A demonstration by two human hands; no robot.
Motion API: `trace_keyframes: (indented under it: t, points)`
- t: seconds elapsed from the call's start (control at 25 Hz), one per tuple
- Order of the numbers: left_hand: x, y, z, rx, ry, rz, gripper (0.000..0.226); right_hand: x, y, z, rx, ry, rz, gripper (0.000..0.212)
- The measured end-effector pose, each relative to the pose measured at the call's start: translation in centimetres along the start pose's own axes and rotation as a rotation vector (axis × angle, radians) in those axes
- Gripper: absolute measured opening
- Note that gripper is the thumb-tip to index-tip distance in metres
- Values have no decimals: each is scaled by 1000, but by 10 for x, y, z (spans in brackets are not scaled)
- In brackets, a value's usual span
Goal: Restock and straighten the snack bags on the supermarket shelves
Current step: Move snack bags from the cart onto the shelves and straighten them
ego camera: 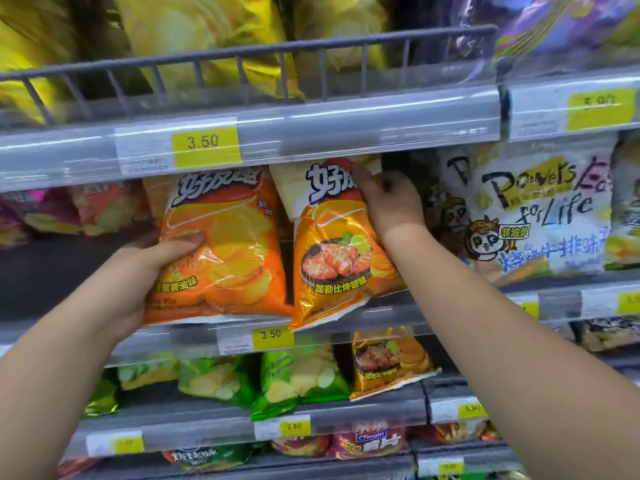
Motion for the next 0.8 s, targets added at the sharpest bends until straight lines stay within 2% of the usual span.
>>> trace_keyframes:
  t: [0.08, 0.24, 0.36, 0.52, 0.68, 0.8]
  points:
    - [-1, -4, 3, 35, 2, -29, 77, -7, 3, 2, -1, -68, 5, 56]
    - [-2, -6, 10, 49, -23, -75, 36, -12, 0, 0, -3, -181, -1, 60]
    - [-5, -2, 16, 48, -32, -67, 33, -10, -1, 0, -17, -192, -37, 62]
    - [-5, 2, 19, 29, -42, -66, 32, -2, -5, -9, -34, -38, -170, 73]
    - [-2, 1, 19, 51, -48, -81, 19, 1, -11, -25, -48, 158, -162, 84]
    - [4, 1, 18, 88, -59, -85, 31, 4, -15, -30, -63, 201, -154, 94]
Point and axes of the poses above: each hand's wrist, its own z-axis towards the middle knuckle, its own x-axis out of the palm, y = z × x, the point moved 10 cm from there along z, towards the middle knuckle, and after that the axes turned 13 degrees about -z, right-handed, at the moved point
